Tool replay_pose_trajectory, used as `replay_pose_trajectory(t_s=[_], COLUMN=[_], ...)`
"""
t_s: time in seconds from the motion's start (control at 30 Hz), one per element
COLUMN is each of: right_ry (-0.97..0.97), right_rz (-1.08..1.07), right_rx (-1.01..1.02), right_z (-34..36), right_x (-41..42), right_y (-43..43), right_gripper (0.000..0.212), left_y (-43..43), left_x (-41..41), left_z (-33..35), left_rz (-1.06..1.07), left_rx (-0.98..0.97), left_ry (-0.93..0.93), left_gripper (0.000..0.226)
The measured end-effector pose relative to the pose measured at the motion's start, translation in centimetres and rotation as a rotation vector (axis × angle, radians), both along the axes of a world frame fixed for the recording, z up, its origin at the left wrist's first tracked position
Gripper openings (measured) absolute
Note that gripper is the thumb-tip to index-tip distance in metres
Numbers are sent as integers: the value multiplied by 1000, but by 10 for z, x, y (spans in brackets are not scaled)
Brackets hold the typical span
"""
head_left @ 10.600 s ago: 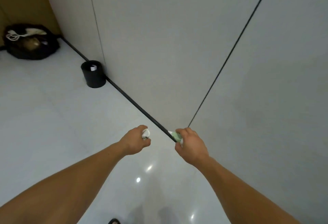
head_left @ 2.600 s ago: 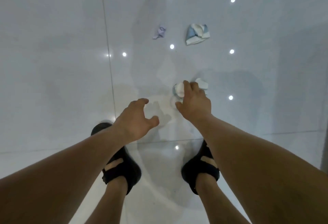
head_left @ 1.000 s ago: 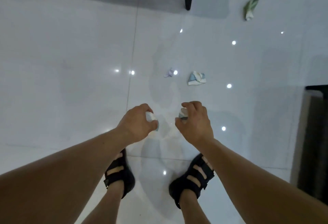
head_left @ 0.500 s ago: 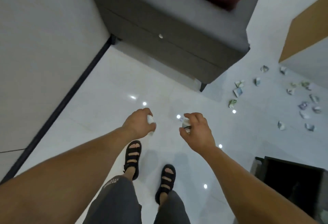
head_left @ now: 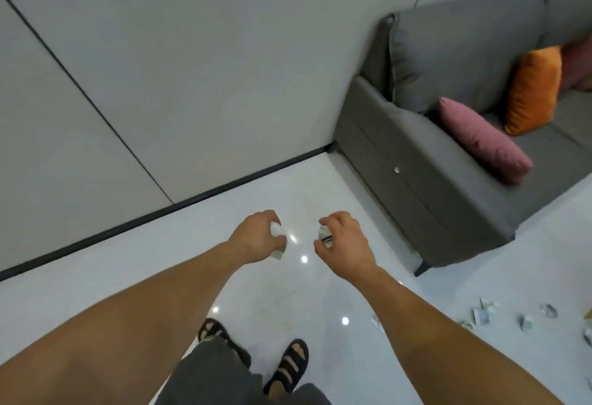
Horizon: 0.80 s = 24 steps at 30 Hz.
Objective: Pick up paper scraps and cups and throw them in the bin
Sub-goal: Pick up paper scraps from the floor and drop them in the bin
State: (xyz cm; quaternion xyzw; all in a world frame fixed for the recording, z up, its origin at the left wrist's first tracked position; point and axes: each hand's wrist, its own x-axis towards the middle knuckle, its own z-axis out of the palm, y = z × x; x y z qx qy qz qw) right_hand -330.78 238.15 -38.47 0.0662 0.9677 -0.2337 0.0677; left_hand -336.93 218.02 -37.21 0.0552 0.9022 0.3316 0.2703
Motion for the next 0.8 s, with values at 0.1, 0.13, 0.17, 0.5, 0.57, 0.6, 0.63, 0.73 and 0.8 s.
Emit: replay_pose_trajectory(t_s=[0.1,0.13,0.17,0.5,0.57,0.6,0.63,0.73,0.8], right_ry=[24,36,47,208,226,233,239,246,252], right_rz=[162,219,274,797,875,913,953,1077,1150], right_rx=[47,56,62,83,59,46,30,3,-2], right_z=[19,25,31,88,95,99,102,109,112], right_x=[-12,-15,-17,20,40,51,62,93,107], right_y=[-54,-75,-98,-398,-462,-493,-521,-595,-639], right_gripper=[46,46,46,40,41,41,41,41,42], left_y=[-66,-90,-115,-392,-450,-477,-501,-560,-591], left_x=[21,29,37,172,206,223,239,284,306], left_z=[17,23,28,80,91,96,99,101,97], left_rz=[160,211,262,734,833,881,928,1049,1118], left_rx=[21,19,17,30,4,-16,-34,-68,-74], left_ry=[36,50,61,193,234,253,264,265,263], left_gripper=[29,29,29,25,24,24,26,29,30])
